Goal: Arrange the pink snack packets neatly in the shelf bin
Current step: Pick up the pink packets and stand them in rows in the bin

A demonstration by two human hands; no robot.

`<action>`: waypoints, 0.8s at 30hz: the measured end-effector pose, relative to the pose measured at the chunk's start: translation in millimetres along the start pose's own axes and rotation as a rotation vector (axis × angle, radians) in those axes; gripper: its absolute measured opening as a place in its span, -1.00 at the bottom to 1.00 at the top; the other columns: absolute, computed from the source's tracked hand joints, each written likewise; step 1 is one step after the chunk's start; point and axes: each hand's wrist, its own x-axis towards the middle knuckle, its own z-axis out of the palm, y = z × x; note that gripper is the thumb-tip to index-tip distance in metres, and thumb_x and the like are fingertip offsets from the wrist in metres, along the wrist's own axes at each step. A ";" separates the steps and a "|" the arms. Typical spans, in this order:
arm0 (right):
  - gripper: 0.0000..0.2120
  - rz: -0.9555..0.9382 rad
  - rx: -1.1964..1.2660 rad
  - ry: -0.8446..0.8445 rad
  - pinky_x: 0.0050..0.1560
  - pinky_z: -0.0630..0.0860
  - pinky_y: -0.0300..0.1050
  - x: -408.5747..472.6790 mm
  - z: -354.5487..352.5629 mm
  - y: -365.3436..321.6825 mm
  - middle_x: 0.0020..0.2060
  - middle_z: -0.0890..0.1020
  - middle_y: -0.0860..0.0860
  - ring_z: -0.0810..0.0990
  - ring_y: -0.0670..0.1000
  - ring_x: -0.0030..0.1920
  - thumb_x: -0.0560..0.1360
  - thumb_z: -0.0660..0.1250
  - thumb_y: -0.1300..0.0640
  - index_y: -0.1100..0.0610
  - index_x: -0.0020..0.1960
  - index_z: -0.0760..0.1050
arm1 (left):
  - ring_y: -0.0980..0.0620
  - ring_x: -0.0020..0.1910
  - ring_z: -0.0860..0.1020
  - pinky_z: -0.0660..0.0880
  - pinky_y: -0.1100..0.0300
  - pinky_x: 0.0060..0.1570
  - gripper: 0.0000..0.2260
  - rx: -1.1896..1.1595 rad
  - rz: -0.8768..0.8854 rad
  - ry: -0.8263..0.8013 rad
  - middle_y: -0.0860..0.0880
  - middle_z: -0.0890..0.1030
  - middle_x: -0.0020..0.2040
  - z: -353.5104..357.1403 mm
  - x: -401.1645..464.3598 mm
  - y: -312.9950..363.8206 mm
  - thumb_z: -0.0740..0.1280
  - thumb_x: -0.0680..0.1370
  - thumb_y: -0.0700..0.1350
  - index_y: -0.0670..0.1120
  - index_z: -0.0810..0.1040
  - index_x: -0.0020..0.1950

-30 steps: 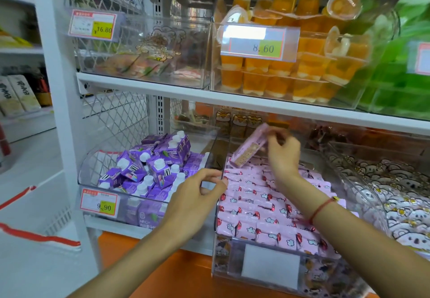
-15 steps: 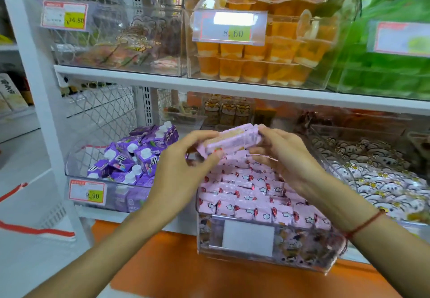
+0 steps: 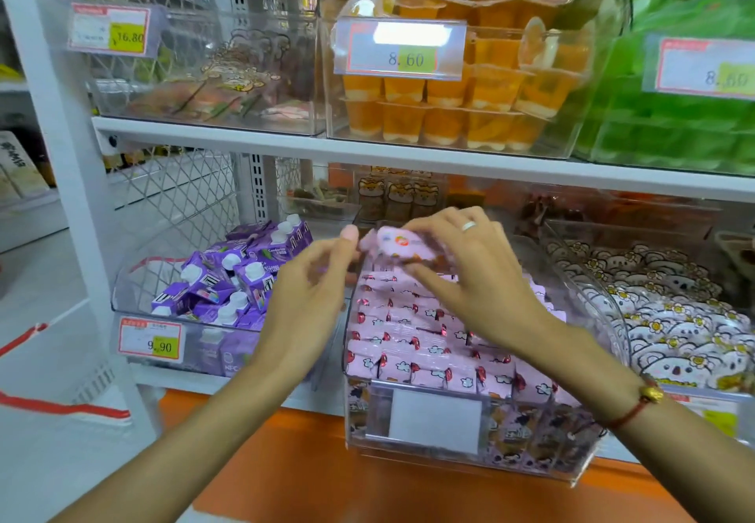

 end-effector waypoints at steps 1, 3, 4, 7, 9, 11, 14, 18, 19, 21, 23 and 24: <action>-0.70 0.090 0.084 0.035 -0.13 0.26 -0.22 1.4 2.1 5.7 -0.01 0.56 -0.08 0.41 -0.10 -0.05 0.49 0.36 0.00 0.05 0.19 0.47 | 0.25 -0.01 0.58 0.48 0.37 -0.06 -0.69 0.076 0.036 0.034 0.21 0.64 -0.03 -3.3 1.8 -4.3 0.22 0.44 0.28 0.15 0.61 -0.03; -0.70 0.334 0.365 0.073 -0.24 0.42 -0.34 5.8 8.9 17.2 -0.04 0.57 -0.06 0.53 -0.14 -0.12 0.49 0.37 0.04 0.09 0.15 0.40 | 0.34 0.03 0.50 0.37 0.49 -0.07 -0.77 0.198 0.059 0.070 0.20 0.55 0.11 -8.3 5.2 -14.0 0.28 0.50 0.14 0.14 0.52 0.13; -0.69 0.467 0.497 0.062 -0.26 0.46 -0.37 9.3 13.9 21.8 -0.03 0.58 -0.03 0.57 -0.13 -0.10 0.50 0.37 0.07 0.11 0.16 0.35 | 0.36 0.05 0.48 0.35 0.45 -0.08 -0.74 0.241 0.049 0.058 0.16 0.51 0.16 -9.3 5.7 -19.2 0.31 0.53 0.05 0.13 0.47 0.21; -0.61 0.737 0.734 0.017 -0.13 0.49 -0.30 21.2 38.1 37.4 0.08 0.57 0.06 0.59 -0.02 0.01 0.53 0.33 0.12 0.14 0.24 0.21 | 0.45 0.01 0.46 0.36 0.44 -0.09 -0.69 0.285 0.017 -0.046 0.15 0.48 0.23 -7.0 5.5 -33.3 0.29 0.56 -0.05 0.10 0.40 0.30; -0.57 0.802 0.875 0.044 0.05 0.55 -0.10 30.5 55.0 41.7 0.14 0.53 0.14 0.57 0.05 0.08 0.55 0.30 0.21 0.16 0.30 0.14 | 0.46 0.00 0.46 0.36 0.54 -0.08 -0.75 0.279 0.016 -0.098 0.18 0.51 0.20 -4.4 4.6 -36.1 0.26 0.58 -0.06 0.12 0.44 0.26; -0.58 0.816 0.952 0.082 0.13 0.54 -0.07 38.5 70.0 44.2 0.18 0.51 0.18 0.54 0.11 0.17 0.55 0.27 0.29 0.19 0.32 0.16 | 0.29 0.10 0.51 0.41 0.39 0.07 -0.79 0.279 0.018 -0.118 0.16 0.55 0.18 -2.8 5.2 -38.7 0.23 0.60 -0.06 0.11 0.50 0.22; -0.75 0.718 0.867 0.047 -0.01 0.56 -0.17 44.1 83.2 46.2 0.05 0.54 0.06 0.57 0.10 0.14 0.55 0.27 0.28 0.04 0.10 0.27 | 0.21 0.13 0.51 0.40 0.30 0.10 -0.80 0.271 0.013 -0.119 0.18 0.56 0.16 -3.2 6.8 -38.8 0.23 0.60 -0.06 0.13 0.52 0.18; -0.63 0.467 0.518 -0.044 -0.19 0.52 -0.33 48.9 85.1 55.0 -0.04 0.56 -0.02 0.58 -0.02 -0.05 0.48 0.40 0.15 0.06 0.18 0.30 | 0.31 0.07 0.51 0.37 0.51 -0.02 -0.82 0.258 0.018 -0.138 0.24 0.55 0.12 -4.8 7.6 -38.7 0.23 0.59 -0.05 0.17 0.50 0.16; -0.62 0.407 0.398 -0.070 -0.18 0.50 -0.27 51.5 85.9 56.2 -0.05 0.56 -0.03 0.57 -0.03 -0.08 0.45 0.43 0.10 0.04 0.17 0.33 | 0.33 0.05 0.51 0.37 0.54 -0.04 -0.82 0.251 0.018 -0.140 0.24 0.55 0.11 -5.1 7.4 -38.3 0.24 0.59 -0.05 0.16 0.50 0.15; -0.69 0.282 0.154 -0.185 -0.23 0.42 -0.21 55.6 92.3 55.7 -0.08 0.56 -0.05 0.54 -0.03 -0.11 0.45 0.42 0.02 0.00 0.13 0.41 | 0.34 0.04 0.51 0.37 0.56 -0.07 -0.82 0.237 0.016 -0.143 0.23 0.56 0.10 -5.2 7.3 -37.3 0.24 0.59 -0.07 0.14 0.51 0.15; -0.78 0.206 0.001 -0.347 -0.23 0.39 -0.16 54.2 102.0 52.8 -0.06 0.60 0.00 0.52 0.01 -0.13 0.52 0.31 -0.02 0.08 0.08 0.51 | 0.36 0.02 0.50 0.37 0.57 -0.08 -0.82 0.228 0.011 -0.144 0.23 0.56 0.09 -5.2 7.2 -36.4 0.24 0.59 -0.07 0.14 0.51 0.15; -0.77 0.200 0.002 -0.409 -0.20 0.43 -0.12 52.0 105.1 52.6 -0.06 0.62 0.06 0.53 0.06 -0.13 0.55 0.25 0.00 0.14 0.04 0.56 | 0.38 0.00 0.49 0.37 0.58 -0.09 -0.83 0.225 0.009 -0.145 0.24 0.55 0.08 -5.2 7.0 -35.6 0.24 0.59 -0.07 0.16 0.50 0.14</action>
